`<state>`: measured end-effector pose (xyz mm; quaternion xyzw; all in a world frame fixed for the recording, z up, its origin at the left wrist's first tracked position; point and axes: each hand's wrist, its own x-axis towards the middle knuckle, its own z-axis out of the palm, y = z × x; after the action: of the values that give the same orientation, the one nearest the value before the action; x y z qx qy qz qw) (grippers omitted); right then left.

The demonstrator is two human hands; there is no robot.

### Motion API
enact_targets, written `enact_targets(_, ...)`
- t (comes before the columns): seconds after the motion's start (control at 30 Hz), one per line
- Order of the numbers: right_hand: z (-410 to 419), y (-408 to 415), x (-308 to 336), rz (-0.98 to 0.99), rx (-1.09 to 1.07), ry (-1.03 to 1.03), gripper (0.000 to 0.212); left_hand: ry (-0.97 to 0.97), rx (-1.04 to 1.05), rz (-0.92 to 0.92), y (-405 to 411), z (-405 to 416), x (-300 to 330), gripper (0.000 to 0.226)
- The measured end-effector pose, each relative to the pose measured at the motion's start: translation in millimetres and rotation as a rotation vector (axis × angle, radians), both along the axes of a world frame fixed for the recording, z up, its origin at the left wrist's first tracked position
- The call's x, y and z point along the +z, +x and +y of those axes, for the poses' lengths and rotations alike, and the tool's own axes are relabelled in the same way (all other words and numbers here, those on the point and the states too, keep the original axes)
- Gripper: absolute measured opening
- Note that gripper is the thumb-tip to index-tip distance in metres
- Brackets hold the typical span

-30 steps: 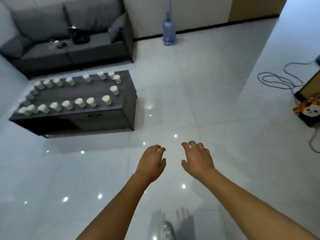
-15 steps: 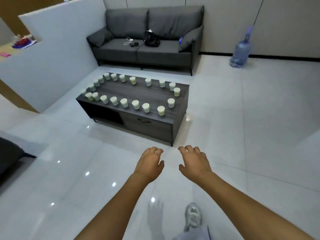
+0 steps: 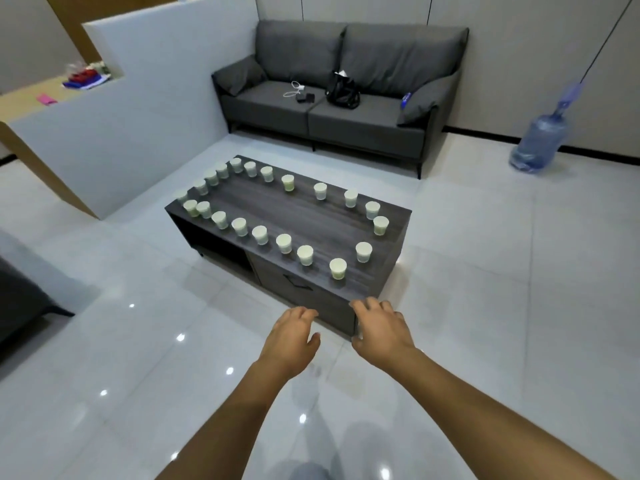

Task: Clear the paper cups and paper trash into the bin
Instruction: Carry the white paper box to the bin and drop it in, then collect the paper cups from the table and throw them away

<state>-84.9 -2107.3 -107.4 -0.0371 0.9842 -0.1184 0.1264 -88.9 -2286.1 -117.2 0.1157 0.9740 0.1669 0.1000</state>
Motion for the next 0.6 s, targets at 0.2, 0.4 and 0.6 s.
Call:
enact_targets(0.2, -16.3, -94.0, -19.9, -0.047, 0.000, 0.001, 0.060, -0.001, 0.025, -0.053, -83.5, -18.6, -20.0, 0.046)
enact_targets(0.4, -39.2, -190.0, -32.2, -0.099, -0.061, -0.006, 0.058, -0.008, -0.035, -0.076, -185.3, -37.7, -33.1, 0.044)
enact_targets(0.6, -52.8, -258.1, -46.2, -0.126, -0.105, -0.024, 0.053, 0.008, -0.096, -0.062, -270.7, -45.5, -44.7, 0.038)
